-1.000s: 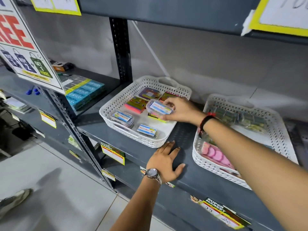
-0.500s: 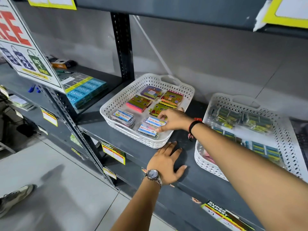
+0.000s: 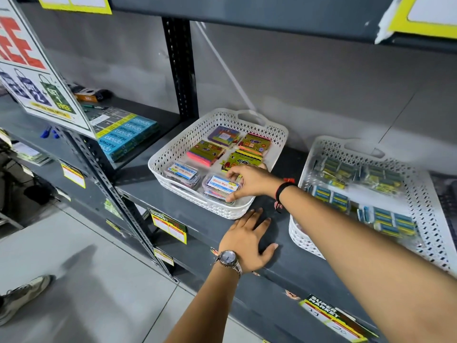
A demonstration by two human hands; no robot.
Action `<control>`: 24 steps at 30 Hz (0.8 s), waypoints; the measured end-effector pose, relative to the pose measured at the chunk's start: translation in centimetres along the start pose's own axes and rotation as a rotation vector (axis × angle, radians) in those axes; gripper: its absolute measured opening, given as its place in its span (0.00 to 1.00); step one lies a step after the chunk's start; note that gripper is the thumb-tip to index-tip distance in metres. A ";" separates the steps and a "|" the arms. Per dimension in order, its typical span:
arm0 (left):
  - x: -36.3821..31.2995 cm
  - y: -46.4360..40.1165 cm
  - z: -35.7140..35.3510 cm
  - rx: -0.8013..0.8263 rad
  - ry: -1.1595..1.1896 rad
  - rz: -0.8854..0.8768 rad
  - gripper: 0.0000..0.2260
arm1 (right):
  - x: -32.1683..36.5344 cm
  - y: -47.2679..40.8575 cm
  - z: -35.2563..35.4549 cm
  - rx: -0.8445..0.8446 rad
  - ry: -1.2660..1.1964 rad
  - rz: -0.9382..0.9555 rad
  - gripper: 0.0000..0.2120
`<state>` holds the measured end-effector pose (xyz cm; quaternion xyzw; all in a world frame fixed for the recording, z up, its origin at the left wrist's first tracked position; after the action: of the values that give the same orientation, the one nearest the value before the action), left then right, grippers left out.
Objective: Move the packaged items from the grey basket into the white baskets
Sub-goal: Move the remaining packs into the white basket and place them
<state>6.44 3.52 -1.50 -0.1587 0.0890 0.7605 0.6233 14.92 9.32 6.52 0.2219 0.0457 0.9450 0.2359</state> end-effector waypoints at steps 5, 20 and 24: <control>-0.1 0.1 0.2 -0.012 0.002 -0.007 0.28 | 0.0 0.1 -0.1 0.012 0.003 -0.015 0.32; -0.5 0.3 0.4 0.019 -0.016 0.011 0.27 | -1.0 0.9 0.5 -0.028 -0.241 -0.019 0.22; -1.9 2.0 3.9 -0.050 0.058 -0.124 0.21 | -1.1 1.7 0.1 -0.013 -0.233 -0.005 0.20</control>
<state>4.34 2.67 2.72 -0.2017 0.0780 0.7176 0.6620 15.09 7.33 6.50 0.3284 0.0123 0.9126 0.2433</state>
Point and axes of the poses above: each hand's wrist, its own y-axis away from the middle knuckle, its own z-axis out of the back of the hand, x = y × z, the point moved 8 cm from there along -y, towards the middle knuckle, and after that the axes turned 1 degree about x, right-handed, at the moved point
